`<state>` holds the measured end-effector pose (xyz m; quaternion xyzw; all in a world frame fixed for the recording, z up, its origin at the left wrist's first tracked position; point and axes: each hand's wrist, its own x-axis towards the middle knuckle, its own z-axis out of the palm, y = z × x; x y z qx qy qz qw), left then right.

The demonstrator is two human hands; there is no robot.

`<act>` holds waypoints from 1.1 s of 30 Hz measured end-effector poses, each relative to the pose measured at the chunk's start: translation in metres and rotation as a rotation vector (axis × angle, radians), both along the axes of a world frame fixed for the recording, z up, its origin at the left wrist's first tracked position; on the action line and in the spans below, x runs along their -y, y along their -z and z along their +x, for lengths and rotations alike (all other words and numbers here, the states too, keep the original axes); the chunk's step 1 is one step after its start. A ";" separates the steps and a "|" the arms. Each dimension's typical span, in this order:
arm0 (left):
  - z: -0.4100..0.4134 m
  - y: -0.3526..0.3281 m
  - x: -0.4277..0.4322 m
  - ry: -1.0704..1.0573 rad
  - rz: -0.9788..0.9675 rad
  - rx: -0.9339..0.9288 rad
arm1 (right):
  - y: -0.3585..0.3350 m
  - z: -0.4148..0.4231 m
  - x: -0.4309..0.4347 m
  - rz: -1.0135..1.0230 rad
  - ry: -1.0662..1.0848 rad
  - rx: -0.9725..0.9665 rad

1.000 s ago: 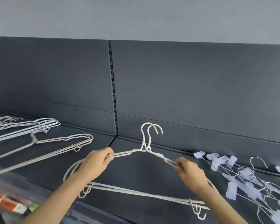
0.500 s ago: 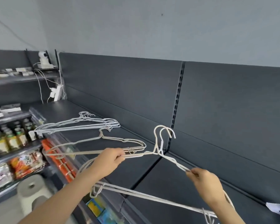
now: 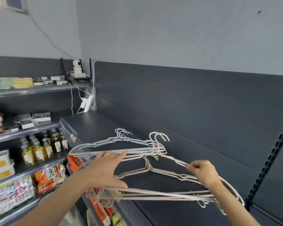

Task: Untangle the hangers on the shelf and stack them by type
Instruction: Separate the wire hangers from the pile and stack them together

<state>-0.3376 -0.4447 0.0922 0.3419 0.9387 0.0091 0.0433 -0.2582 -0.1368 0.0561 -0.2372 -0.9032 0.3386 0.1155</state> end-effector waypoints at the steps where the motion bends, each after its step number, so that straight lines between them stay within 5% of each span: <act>1: -0.020 0.000 0.013 0.005 0.000 0.040 | 0.000 -0.026 0.010 0.005 -0.012 0.019; 5: -0.099 0.006 0.057 -0.043 0.090 0.229 | -0.001 -0.116 0.048 0.066 -0.043 0.071; 11: -0.170 0.011 0.076 -0.022 -0.089 0.123 | -0.003 -0.205 0.068 0.054 -0.080 0.083; 20: -0.247 0.043 0.075 -0.127 0.035 0.034 | 0.006 -0.293 0.073 0.031 -0.126 0.075; 33: -0.244 0.040 0.077 -0.152 0.045 0.100 | 0.020 -0.310 0.073 0.042 -0.148 -0.058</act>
